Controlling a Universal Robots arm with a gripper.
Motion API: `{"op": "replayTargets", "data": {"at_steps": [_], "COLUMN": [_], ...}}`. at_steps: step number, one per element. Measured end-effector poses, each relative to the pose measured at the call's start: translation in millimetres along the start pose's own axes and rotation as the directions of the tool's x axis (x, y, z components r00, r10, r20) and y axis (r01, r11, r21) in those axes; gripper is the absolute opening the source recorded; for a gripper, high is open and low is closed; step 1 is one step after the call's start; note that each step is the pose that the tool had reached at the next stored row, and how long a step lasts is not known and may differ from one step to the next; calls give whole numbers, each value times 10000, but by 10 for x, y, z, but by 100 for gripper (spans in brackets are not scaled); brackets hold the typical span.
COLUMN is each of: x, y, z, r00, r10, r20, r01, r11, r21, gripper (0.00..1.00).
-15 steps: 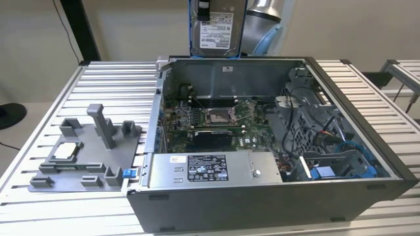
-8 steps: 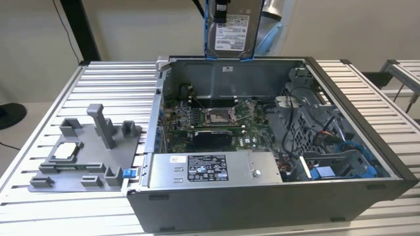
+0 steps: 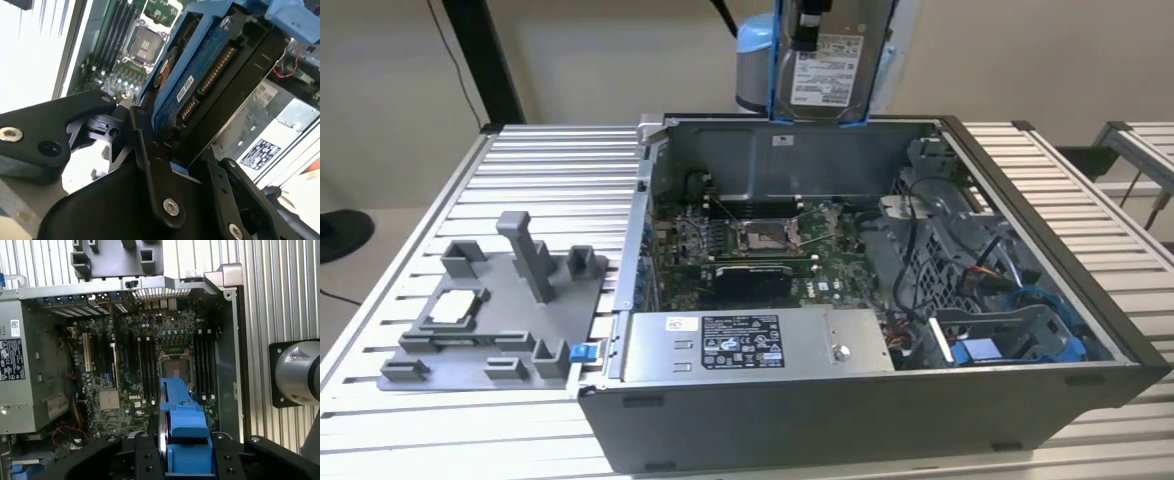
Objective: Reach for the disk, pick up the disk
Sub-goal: 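Pick up the disk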
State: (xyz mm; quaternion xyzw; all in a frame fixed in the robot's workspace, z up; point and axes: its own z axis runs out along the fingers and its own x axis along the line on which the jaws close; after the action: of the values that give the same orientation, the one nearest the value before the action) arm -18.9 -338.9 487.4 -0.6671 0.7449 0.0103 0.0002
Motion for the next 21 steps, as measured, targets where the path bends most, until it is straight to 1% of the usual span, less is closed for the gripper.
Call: {"op": "replayTargets", "data": {"at_steps": [21], "x": [-105], "y": [-952], "z": [-6], "r00": [9999], "r10": [-142], "r20": [-2], "r01": [142], "r11": [9999], "r21": [-5], "gripper": [0]}}
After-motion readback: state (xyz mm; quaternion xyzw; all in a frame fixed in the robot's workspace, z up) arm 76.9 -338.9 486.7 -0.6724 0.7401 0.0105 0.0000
